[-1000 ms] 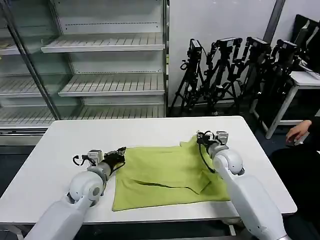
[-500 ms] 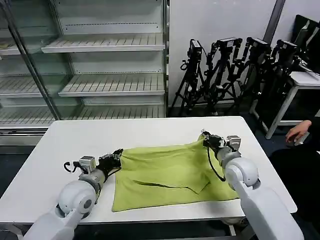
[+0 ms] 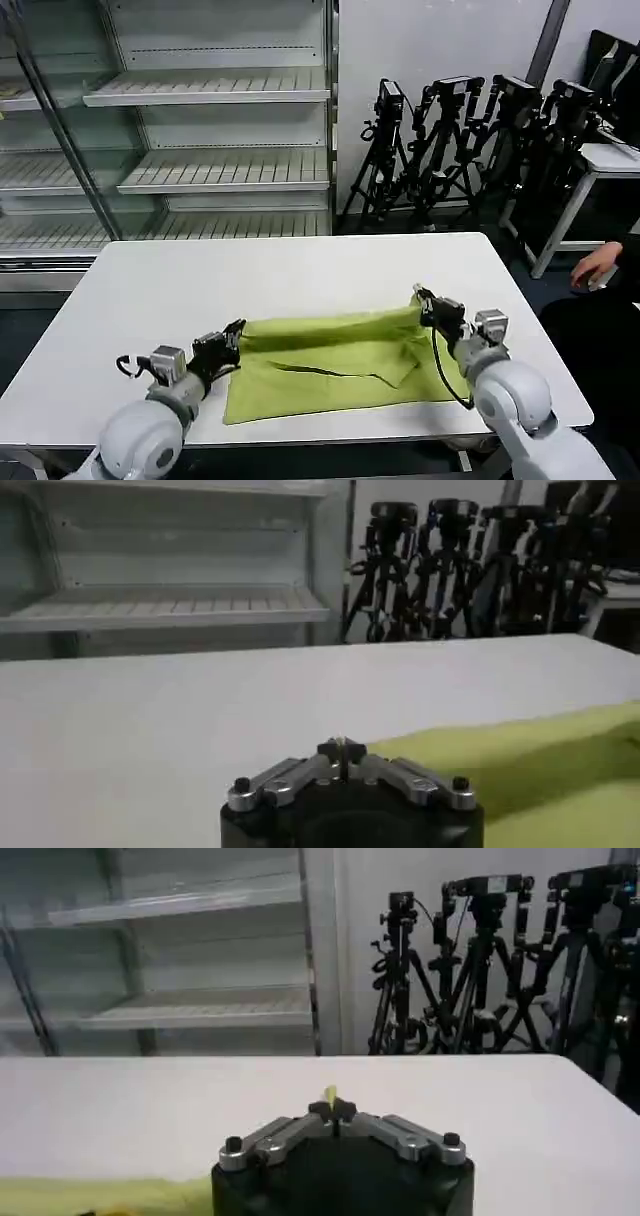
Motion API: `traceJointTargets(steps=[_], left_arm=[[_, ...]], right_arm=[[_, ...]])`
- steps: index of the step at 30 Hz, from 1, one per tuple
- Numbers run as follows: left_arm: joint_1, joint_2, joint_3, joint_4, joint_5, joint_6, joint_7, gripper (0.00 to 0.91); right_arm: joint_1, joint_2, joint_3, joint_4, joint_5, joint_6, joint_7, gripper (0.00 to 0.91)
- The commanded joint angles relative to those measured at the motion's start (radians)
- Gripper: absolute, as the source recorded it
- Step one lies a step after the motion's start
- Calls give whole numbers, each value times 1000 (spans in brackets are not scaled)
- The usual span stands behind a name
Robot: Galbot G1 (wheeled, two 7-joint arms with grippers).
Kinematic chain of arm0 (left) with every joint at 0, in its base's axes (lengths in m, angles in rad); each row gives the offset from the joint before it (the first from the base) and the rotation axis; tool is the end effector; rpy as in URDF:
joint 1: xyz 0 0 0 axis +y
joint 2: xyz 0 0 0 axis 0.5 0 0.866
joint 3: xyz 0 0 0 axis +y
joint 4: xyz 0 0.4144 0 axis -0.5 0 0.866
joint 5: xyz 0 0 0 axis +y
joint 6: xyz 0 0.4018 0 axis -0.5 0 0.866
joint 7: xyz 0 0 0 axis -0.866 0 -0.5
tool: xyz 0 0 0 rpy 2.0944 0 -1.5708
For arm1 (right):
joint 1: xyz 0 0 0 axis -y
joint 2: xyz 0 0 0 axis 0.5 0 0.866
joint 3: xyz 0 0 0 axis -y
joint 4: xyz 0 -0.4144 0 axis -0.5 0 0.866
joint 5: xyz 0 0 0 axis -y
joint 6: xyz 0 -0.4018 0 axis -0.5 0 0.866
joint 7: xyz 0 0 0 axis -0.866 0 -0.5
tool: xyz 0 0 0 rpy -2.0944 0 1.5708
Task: Fold and organize the clothes.
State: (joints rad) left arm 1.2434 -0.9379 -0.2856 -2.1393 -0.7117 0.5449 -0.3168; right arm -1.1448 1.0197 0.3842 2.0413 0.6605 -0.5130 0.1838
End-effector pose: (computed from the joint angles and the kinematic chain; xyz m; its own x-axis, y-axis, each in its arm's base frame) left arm 0.2824 0.0528 -0.2671 -0.8845 0.2278 0.4072 0.2352 0.9714 -0.0326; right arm 0.3312 -0.0792 -0.2574 -0.9330 -0.2180 0.2864 -0.2088 0.9760 0.0625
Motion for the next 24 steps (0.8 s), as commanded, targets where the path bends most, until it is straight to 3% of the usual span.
traceJointTargets(steps=[1,6,7,8,9,10,11,12,13,24], left_arm=[[107,1,-8,-59,92,3,13,60],[105,-3,1,-23,144,8,22,81],[104,-7,2,-15,158,8,21,141],[103,-8,3,-11,161,9,21,242],[102,-10,3,-7,162,10,21,574],[101,-13,3,-4,162,13,21,776],[101,-14,4,-2,162,14,21,897],[100,-17,5,-2,162,14,22,907],[101,-22,6,-3,162,14,22,907],[144,-89,-29,-52,162,-2,-12,907]], right_arm=[[-186,-5,84,77,-49,3,-14,0],[-204,20,85,51,-51,-6,-4,0],[-204,28,83,45,-51,-13,0,0],[-203,32,81,42,-51,-15,1,0],[-202,36,79,37,-52,-20,3,0],[-200,42,74,33,-56,-24,6,181],[-198,44,71,31,-59,-27,7,181],[-195,49,69,29,-60,-34,8,695],[-190,54,66,27,-61,-39,10,907],[-224,72,104,56,-127,-28,7,907]])
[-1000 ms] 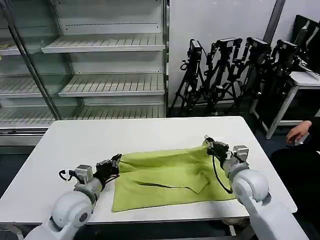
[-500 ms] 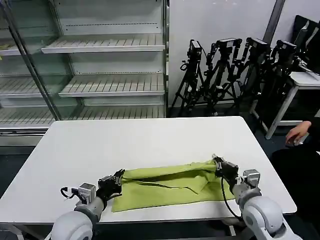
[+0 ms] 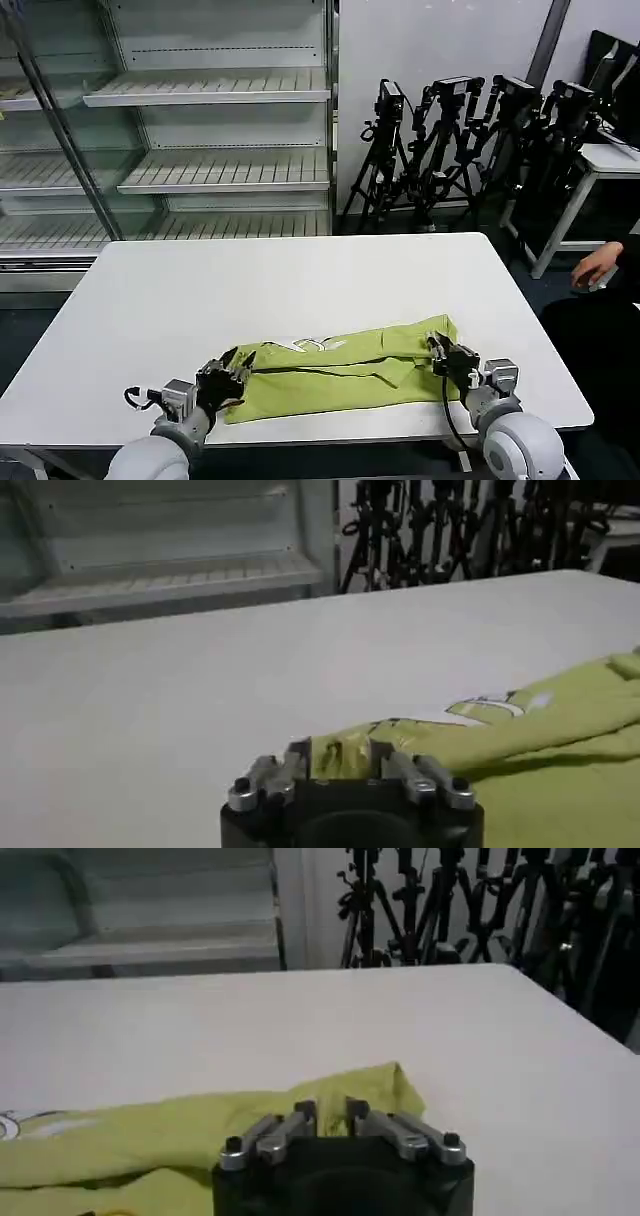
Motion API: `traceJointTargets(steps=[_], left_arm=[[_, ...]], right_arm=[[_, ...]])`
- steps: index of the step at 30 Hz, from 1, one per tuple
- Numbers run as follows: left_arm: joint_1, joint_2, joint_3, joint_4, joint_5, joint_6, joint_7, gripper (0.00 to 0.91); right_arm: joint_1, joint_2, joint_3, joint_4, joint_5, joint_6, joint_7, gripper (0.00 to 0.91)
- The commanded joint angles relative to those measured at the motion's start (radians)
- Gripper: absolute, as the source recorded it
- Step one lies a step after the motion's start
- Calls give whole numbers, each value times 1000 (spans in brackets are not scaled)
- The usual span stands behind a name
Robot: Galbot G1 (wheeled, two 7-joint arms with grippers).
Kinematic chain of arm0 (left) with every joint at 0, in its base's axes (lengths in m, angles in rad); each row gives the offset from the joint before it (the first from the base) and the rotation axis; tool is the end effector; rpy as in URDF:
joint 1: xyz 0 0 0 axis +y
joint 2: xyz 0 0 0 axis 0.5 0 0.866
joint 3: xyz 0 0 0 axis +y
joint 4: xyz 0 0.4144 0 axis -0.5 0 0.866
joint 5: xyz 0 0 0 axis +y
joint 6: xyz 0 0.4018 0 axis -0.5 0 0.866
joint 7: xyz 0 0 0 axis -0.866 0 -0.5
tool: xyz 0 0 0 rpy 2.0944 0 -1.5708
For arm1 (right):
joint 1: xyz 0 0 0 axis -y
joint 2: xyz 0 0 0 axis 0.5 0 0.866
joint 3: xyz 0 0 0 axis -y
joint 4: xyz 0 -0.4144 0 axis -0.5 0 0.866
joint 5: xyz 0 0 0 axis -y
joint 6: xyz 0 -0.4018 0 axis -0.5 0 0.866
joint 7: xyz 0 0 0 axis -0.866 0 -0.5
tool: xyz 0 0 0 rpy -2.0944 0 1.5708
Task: Fold and organize the clothes.
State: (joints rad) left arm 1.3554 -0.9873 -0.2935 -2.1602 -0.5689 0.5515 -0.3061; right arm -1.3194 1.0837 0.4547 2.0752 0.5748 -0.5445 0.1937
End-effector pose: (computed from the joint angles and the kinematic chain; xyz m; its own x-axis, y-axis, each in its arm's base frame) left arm 0.2488 0.0417 -0.2906 -0.8748 0.1842 0.4481 0.2198 0.9751 0.0283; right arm 0.2826 -0.0817 -0.2927 -0.9081 -0.1337 0.3968 -0.1257 0.9910 0.0463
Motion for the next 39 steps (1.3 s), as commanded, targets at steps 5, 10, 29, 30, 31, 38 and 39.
traceJointTargets(steps=[5,10,29,30,31,38,39], left_arm=[[74,-129,-36,-48,-15,-21,-63,907],[67,-227,-25,-8,-63,-26,-108,907],[54,-301,11,72,-95,-20,-179,40],[60,-305,11,66,-106,-21,-178,40],[63,-308,9,61,-119,-22,-178,40],[80,-308,-15,34,-184,-42,-165,50],[80,-306,-20,33,-189,-44,-163,40]], right_arm=[[-112,19,103,70,-44,10,-3,907],[-153,27,146,109,-42,11,1,907],[-219,57,191,167,-42,19,9,907],[-219,58,193,170,-41,19,9,907],[-220,58,194,173,-40,19,10,907],[-220,60,197,187,-41,20,9,907],[-221,61,197,189,-41,19,9,907]])
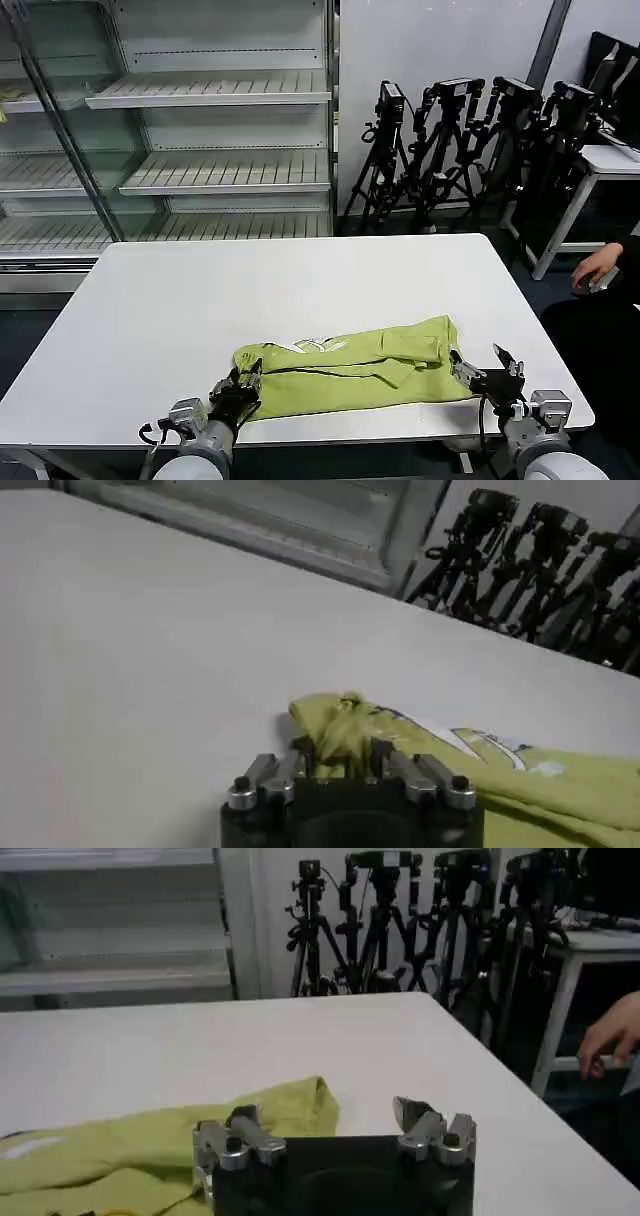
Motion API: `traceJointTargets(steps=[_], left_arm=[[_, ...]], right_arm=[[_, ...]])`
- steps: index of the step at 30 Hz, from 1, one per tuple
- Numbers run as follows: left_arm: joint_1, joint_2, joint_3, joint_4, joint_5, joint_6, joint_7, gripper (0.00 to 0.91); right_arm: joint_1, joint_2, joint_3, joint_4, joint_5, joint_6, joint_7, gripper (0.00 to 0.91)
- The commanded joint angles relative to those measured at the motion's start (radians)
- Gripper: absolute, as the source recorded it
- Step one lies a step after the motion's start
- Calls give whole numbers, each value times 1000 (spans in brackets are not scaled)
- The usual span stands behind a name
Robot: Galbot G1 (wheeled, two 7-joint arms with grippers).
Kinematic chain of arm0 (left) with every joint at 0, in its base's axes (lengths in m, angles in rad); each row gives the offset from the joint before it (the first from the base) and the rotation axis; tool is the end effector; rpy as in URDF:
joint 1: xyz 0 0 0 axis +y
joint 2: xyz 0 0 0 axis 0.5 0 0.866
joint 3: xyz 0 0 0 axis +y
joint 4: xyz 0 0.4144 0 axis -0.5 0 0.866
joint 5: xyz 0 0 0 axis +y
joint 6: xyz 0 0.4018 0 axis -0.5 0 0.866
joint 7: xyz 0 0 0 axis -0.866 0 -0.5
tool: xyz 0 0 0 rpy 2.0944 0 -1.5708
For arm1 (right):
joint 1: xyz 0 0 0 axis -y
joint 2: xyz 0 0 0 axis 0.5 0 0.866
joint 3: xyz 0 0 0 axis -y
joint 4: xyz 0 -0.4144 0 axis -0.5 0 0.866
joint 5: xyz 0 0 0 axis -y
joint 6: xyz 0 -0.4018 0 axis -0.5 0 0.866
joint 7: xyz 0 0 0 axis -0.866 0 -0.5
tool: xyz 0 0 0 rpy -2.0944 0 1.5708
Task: Fold and organize the clothes.
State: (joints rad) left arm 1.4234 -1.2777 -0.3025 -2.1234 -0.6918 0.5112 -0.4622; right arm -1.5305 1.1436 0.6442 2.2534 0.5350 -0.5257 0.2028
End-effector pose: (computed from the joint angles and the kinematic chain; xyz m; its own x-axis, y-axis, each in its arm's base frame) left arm 0.2308 -0.0130 -0.3239 -0.8537 0.1137 0.5082 -0.0433 0.9570 -0.2868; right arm 0.2132 -0.1008 -0.2598 -0.9392 -0.0141 0.3430 -0.0066 0.9997 0.0230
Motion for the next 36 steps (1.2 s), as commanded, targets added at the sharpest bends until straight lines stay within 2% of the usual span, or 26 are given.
traceJointTargets(steps=[1,5,7,11,18,21,27,31,36], left_arm=[[13,-8,-21,-7,-80,-7,-4,40],[23,20,-80,-20,-137,-34,12,40],[43,44,-135,-24,-156,-65,40,40],[81,96,-252,-39,-261,-71,60,40],[77,197,-471,2,-433,-59,66,40],[47,243,-563,49,-449,-37,67,40],[-1,313,-658,66,-519,-28,65,40],[7,303,-633,-15,-687,1,52,40],[-13,218,-532,-101,-897,28,5,40]], right_arm=[[-11,2,7,11,-2,1,0,907],[-14,7,10,14,-3,2,0,907],[-15,9,13,16,-5,9,1,907],[-19,3,23,17,1,20,3,907],[-14,0,30,16,12,23,7,907],[-14,2,30,16,13,24,9,907],[-16,-3,29,18,14,26,10,907],[-21,-3,30,20,14,26,13,907],[-23,-12,42,32,29,23,17,907]])
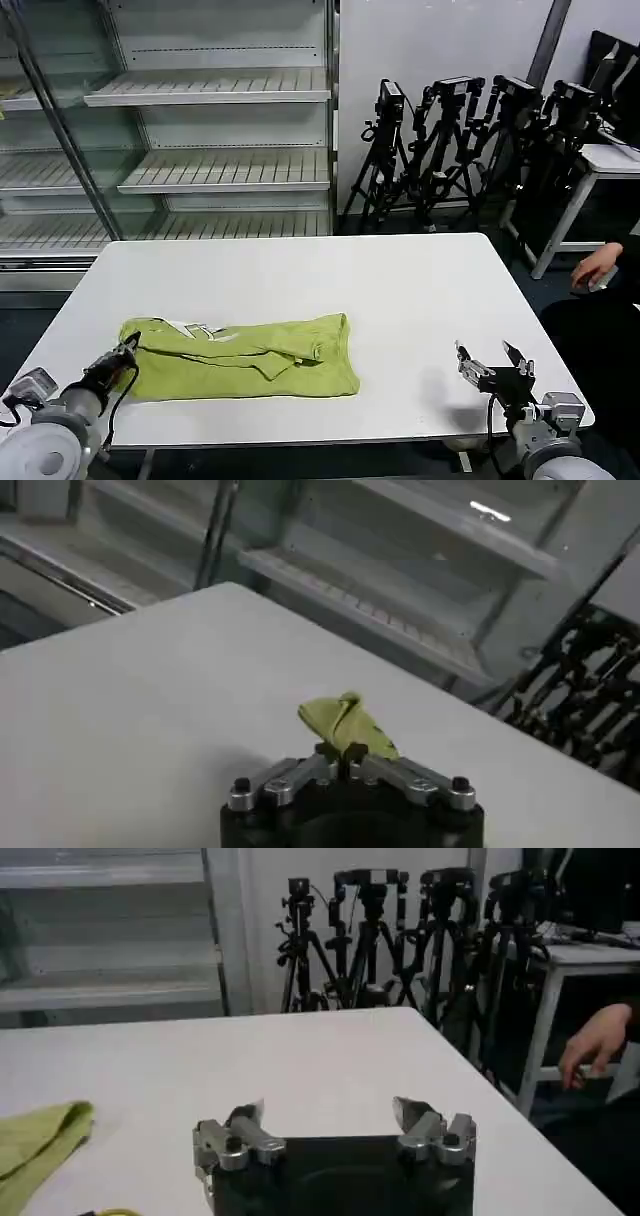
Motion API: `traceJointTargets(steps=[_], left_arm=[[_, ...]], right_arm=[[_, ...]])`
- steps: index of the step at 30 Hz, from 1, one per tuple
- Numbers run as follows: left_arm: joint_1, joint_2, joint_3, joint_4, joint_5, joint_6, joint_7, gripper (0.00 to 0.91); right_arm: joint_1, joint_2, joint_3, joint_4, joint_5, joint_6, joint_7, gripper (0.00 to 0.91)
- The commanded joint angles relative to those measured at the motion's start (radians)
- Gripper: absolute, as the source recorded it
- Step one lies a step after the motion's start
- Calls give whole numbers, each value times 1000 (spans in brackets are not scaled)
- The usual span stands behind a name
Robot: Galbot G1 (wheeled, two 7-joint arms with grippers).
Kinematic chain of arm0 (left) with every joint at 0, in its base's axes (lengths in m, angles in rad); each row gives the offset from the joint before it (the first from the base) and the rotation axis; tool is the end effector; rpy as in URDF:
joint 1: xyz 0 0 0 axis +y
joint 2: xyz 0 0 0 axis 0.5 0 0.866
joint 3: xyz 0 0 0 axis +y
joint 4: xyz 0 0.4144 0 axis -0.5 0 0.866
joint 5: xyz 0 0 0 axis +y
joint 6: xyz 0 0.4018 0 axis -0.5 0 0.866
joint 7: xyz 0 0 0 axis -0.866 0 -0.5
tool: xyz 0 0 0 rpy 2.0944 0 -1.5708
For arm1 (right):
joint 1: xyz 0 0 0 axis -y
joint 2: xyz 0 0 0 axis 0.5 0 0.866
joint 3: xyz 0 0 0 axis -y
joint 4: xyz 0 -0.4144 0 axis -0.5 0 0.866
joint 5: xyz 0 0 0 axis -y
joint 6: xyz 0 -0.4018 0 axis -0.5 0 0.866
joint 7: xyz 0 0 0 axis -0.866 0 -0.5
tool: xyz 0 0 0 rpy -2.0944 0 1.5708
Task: Fold and organize the clothes.
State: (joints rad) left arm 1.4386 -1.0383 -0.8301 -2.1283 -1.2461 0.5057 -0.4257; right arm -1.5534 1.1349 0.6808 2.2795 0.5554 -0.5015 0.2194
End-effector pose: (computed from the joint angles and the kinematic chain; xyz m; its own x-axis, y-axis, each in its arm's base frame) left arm 0.2541 0.1911 -0.2365 -0.9171 -0.0290 0.3977 -0.2217 0.8660 -0.4482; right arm 0.2061 -0.1079 -0.2497 -0.9509 0.0131 0.3093 0.0205 0.9996 0.0206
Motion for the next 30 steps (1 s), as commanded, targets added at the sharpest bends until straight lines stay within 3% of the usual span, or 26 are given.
traceJointTargets(steps=[1,11,17,26,28,29,30], left_arm=[[-35,-37,30,-107,-362,29,-33,40],[-196,-236,337,-125,-302,15,-54,50],[-255,-289,502,-40,-203,1,-52,50],[-310,-311,626,67,-88,-11,-48,71],[-311,-311,641,81,-51,-8,-33,816],[-311,-312,646,85,-28,-3,-20,907],[-311,-313,651,89,-12,-1,-10,907]], right_arm=[[-2,-5,8,6,11,-1,1,907],[-28,-16,31,-4,17,8,-5,907],[-7,-26,18,-27,17,18,-8,907],[6,-33,7,-40,18,25,-12,907],[9,-36,8,-46,21,28,-13,907],[9,-37,8,-48,22,29,-13,907],[10,-37,8,-50,22,30,-13,907]])
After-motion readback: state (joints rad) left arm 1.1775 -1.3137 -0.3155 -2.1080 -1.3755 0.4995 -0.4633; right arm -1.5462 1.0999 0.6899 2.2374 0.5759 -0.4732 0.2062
